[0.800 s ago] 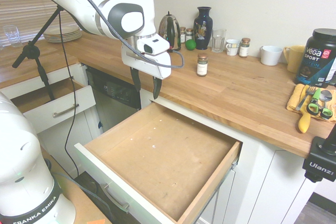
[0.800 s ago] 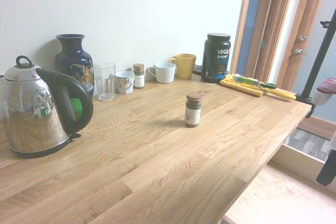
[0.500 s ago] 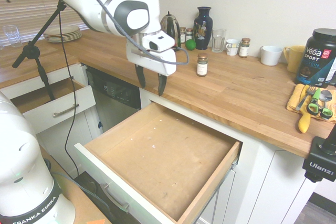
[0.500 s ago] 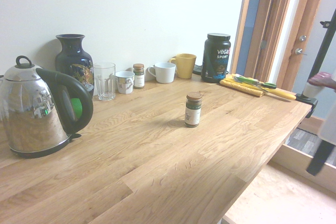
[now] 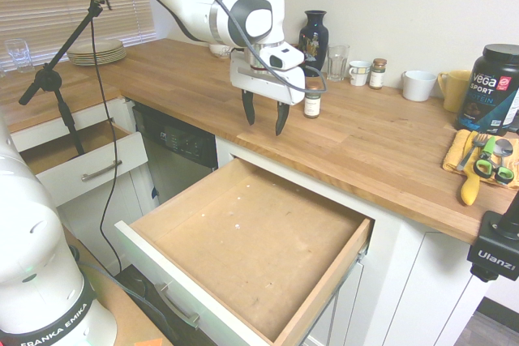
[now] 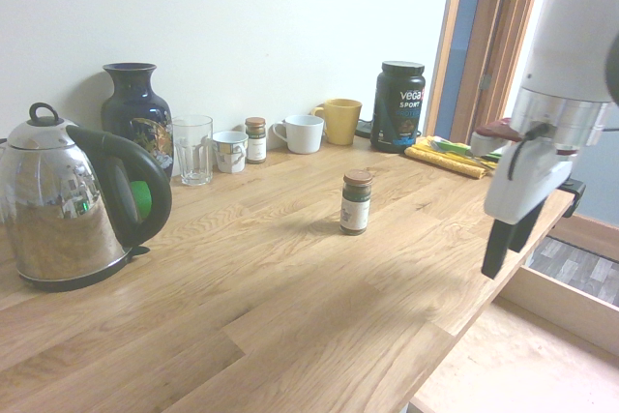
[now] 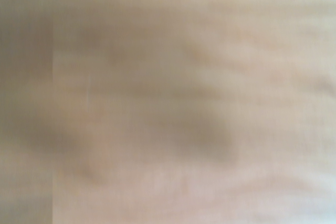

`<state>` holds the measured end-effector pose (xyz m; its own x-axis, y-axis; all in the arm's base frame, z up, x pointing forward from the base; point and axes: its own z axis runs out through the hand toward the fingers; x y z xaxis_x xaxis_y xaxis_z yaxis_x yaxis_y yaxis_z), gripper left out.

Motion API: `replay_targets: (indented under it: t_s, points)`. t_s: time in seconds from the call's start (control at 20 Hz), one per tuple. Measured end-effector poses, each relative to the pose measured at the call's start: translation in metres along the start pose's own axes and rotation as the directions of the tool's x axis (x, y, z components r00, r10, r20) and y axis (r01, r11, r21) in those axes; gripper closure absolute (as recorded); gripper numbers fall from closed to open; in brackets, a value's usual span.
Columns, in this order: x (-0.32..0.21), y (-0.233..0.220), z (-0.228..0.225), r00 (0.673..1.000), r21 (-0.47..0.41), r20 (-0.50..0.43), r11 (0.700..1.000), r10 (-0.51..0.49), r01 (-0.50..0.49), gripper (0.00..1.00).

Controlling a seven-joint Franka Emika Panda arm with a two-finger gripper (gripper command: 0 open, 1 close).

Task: Put seasoning jar in the drawer

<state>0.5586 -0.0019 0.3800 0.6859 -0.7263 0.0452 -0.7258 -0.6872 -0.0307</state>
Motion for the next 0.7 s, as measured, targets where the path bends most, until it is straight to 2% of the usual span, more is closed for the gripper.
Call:
replay_targets:
  t_s: [0.7]
  points:
    - [0.081, -0.079, 0.010, 1.000, -0.022, 0.004, 1.000, -0.003, 0.003, 0.00]
